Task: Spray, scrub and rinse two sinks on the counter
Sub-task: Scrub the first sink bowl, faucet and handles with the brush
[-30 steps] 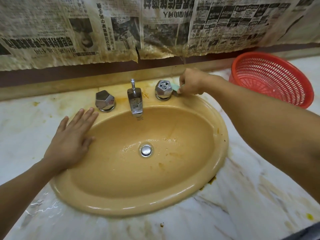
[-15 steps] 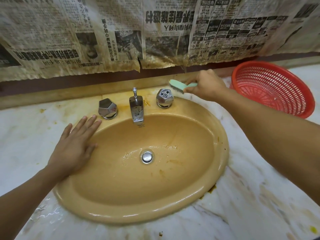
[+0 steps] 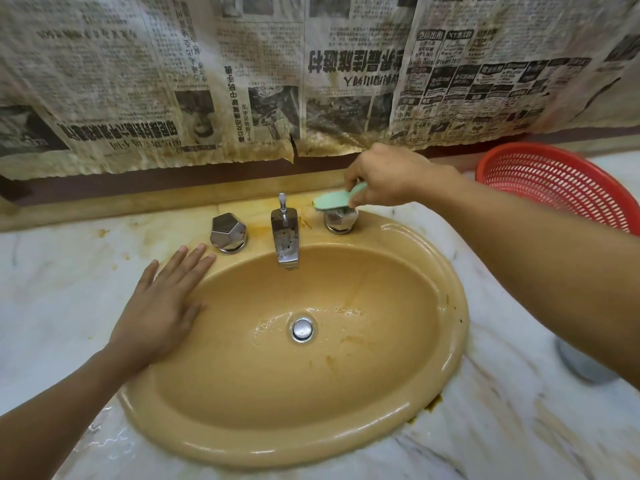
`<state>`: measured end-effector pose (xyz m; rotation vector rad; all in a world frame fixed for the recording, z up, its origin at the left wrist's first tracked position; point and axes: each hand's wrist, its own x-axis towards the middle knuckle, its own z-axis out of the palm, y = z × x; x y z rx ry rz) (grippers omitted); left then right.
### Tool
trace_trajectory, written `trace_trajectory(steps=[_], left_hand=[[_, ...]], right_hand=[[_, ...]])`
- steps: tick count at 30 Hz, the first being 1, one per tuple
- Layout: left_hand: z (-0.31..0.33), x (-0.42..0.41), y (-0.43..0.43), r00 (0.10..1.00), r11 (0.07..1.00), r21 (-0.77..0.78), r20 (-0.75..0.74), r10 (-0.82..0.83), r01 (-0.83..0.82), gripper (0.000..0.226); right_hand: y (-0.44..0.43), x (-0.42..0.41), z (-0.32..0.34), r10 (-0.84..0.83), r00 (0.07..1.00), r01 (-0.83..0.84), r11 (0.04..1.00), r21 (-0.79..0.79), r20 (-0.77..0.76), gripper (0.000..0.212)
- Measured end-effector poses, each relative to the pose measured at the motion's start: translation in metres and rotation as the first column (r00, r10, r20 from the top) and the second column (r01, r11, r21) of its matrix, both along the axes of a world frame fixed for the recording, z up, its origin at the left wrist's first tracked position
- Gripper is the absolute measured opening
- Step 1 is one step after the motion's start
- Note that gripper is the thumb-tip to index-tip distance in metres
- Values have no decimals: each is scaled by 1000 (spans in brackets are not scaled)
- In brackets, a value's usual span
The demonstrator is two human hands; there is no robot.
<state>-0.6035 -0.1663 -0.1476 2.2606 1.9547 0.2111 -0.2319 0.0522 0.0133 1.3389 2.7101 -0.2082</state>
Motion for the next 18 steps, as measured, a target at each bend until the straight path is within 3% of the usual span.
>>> trace_trajectory(steps=[2, 5, 9, 18], left_hand=[[1, 0, 0, 1000, 1000, 2, 5, -5, 5, 74], [1, -1, 0, 1000, 1000, 2, 5, -4, 4, 73], [0, 0, 0, 1000, 1000, -3, -4, 5, -5, 74], [1, 1, 1, 1000, 1000, -13, -24, 9, -9, 75]], right_hand=[[0, -6, 0, 13, 1000, -13, 1000, 28, 16, 16], [1, 13, 2, -47, 999, 48, 997, -54, 13, 19], [-4, 15, -4, -121, 990, 119, 992, -43, -69, 18], [30, 35, 10, -98, 994, 96, 995, -40, -48, 22]])
